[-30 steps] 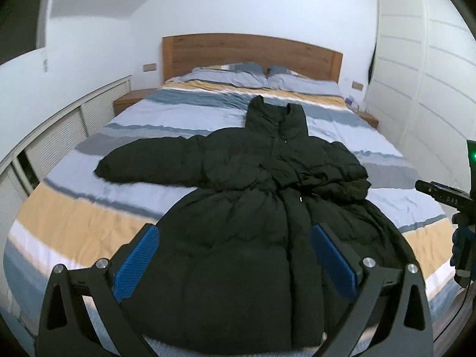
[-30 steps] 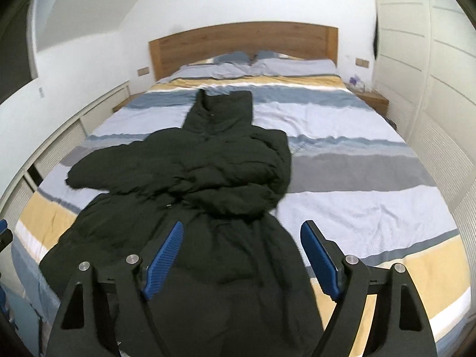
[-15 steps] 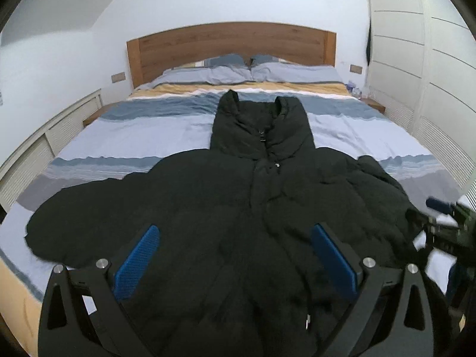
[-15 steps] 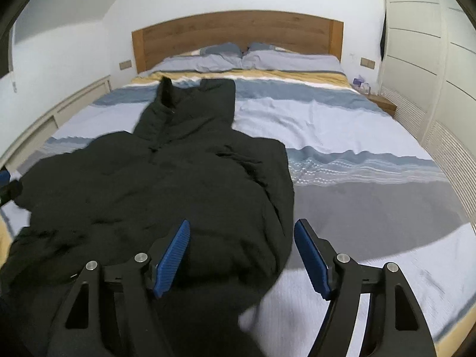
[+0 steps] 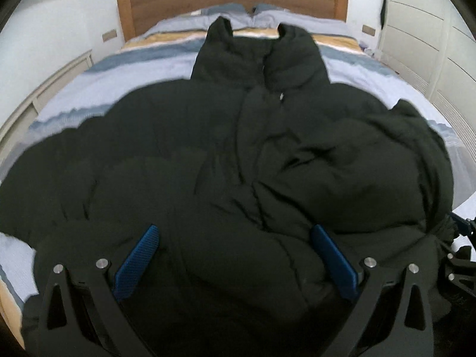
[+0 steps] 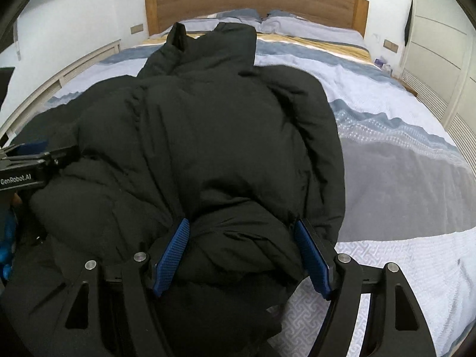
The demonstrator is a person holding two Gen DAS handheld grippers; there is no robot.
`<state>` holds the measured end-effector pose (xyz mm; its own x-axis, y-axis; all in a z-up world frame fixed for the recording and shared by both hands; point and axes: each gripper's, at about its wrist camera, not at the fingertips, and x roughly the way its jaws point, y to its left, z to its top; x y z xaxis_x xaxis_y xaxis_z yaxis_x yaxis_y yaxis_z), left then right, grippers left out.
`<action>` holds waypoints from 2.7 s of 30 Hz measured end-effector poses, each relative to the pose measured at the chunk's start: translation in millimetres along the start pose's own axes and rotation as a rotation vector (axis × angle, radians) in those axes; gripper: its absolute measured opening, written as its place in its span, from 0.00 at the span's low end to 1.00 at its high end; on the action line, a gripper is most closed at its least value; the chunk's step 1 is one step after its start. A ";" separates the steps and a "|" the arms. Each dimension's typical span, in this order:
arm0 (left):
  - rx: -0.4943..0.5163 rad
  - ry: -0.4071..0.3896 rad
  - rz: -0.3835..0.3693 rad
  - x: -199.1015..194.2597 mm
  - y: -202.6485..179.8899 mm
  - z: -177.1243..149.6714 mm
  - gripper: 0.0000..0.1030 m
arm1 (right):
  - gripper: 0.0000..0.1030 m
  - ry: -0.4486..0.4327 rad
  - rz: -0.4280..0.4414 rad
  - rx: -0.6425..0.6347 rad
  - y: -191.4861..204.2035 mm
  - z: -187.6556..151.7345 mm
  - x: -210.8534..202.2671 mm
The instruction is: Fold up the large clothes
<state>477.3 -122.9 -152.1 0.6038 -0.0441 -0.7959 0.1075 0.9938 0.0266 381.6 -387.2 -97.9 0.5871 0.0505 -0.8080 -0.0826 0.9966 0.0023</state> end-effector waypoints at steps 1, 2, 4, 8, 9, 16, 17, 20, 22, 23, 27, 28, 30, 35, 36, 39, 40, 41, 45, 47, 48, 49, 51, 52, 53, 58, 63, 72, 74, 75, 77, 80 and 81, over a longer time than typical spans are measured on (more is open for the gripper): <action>0.001 0.006 0.000 1.7 0.7 -2.6 1.00 | 0.71 0.005 -0.001 0.005 0.1 -0.5 1.6; 0.005 0.013 0.000 2.5 0.3 -2.6 1.00 | 0.71 0.012 -0.002 0.006 0.6 0.0 2.3; 0.010 0.027 0.002 -1.0 -0.4 0.6 1.00 | 0.71 0.040 -0.009 0.003 3.4 5.5 2.9; -0.009 0.027 0.002 -20.7 8.4 13.3 1.00 | 0.71 0.094 -0.013 0.001 2.0 22.7 -11.1; -0.009 0.019 0.004 -26.3 10.0 15.5 1.00 | 0.71 0.091 -0.016 -0.002 1.5 27.0 -17.8; -0.010 0.104 0.011 -21.5 12.9 -1.6 1.00 | 0.72 0.154 0.004 0.076 1.3 23.9 -29.2; -0.002 0.114 0.019 -20.3 12.5 -6.1 1.00 | 0.72 0.174 -0.009 0.078 4.6 17.6 -26.2; 0.001 0.116 0.010 -25.0 13.9 -9.0 1.00 | 0.73 0.235 -0.023 0.114 9.6 5.2 -15.8; -0.012 0.118 -0.008 -31.8 18.7 -7.9 1.00 | 0.73 0.275 -0.040 0.120 12.3 1.3 -11.4; -0.019 0.116 -0.016 -36.7 22.5 -7.3 1.00 | 0.73 0.278 -0.054 0.116 15.0 2.3 -13.8; -0.043 0.104 -0.025 -61.2 46.3 -5.9 1.00 | 0.73 0.264 -0.099 0.101 25.5 14.0 -34.9; -0.053 0.104 -0.029 -67.6 55.2 -6.4 1.00 | 0.73 0.261 -0.106 0.099 27.6 16.9 -40.8; -0.071 0.101 -0.022 -79.3 73.0 -7.7 1.00 | 0.73 0.253 -0.116 0.098 34.1 23.8 -54.2; -0.123 0.144 -0.027 -102.2 126.7 -14.8 1.00 | 0.73 0.231 -0.113 0.099 59.2 41.7 -81.6; -0.134 0.149 -0.023 -104.6 136.6 -15.5 1.00 | 0.73 0.229 -0.107 0.095 67.8 45.7 -85.3; -0.185 0.157 0.002 -113.7 177.1 -18.9 1.00 | 0.73 0.223 -0.088 0.073 93.9 57.1 -91.0; -0.206 0.159 0.009 -116.6 191.6 -20.5 1.00 | 0.73 0.224 -0.076 0.069 104.3 63.0 -91.5; -0.228 0.159 0.019 -119.9 207.8 -22.3 1.00 | 0.73 0.224 -0.068 0.071 111.2 65.0 -92.2; -0.291 0.158 0.065 -127.3 262.9 -29.7 1.00 | 0.73 0.220 -0.064 0.050 145.3 86.6 -90.0; -0.316 0.165 0.072 -125.7 284.7 -33.4 1.00 | 0.73 0.224 -0.064 0.036 158.1 96.0 -84.1; -0.332 0.171 0.074 -124.2 296.1 -36.5 1.00 | 0.73 0.227 -0.064 0.025 168.7 100.4 -80.8; -0.355 0.180 0.078 -121.6 310.0 -40.2 1.00 | 0.73 0.230 -0.064 0.019 174.4 102.8 -76.9; -0.406 0.196 0.070 -113.5 338.9 -47.9 1.00 | 0.73 0.237 -0.058 0.013 186.9 107.3 -71.1; -0.421 0.200 0.076 -110.0 347.3 -50.2 1.00 | 0.73 0.241 -0.057 0.008 194.2 109.0 -68.8; -0.444 0.206 0.083 -105.4 360.5 -53.3 1.00 | 0.73 0.243 -0.056 0.000 202.9 109.9 -66.5; -0.579 0.219 0.063 -81.6 418.0 -64.2 1.00 | 0.74 0.266 -0.055 -0.021 234.0 109.1 -66.9; -0.747 0.200 0.033 -60.6 482.4 -77.3 0.99 | 0.74 0.293 -0.067 -0.029 250.7 108.2 -60.7; -1.020 0.167 -0.125 -11.2 557.1 -89.9 0.99 | 0.74 0.313 -0.092 -0.054 266.7 104.5 -61.7; -1.060 0.148 -0.164 -4.7 563.2 -88.7 0.99 | 0.74 0.315 -0.098 -0.053 267.3 103.4 -63.1; -1.078 0.136 -0.185 -1.3 566.3 -87.2 0.99 | 0.74 0.317 -0.102 -0.052 267.4 102.7 -64.2; -1.112 0.117 -0.226 3.4 572.5 -84.1 0.98 | 0.74 0.318 -0.110 -0.046 266.5 100.9 -66.2; -1.147 0.099 -0.279 8.5 579.3 -82.1 0.86 | 0.74 0.320 -0.123 -0.032 264.4 98.0 -70.3; -1.158 0.097 -0.305 10.9 581.2 -82.2 0.67 | 0.74 0.320 -0.125 -0.030 263.7 97.1 -71.6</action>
<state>481.5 462.5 -195.2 0.6094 -0.3347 -0.7188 -0.5687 0.4471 -0.6904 396.0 -121.6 17.8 0.3123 -0.1001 -0.9447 -0.0526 0.9911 -0.1224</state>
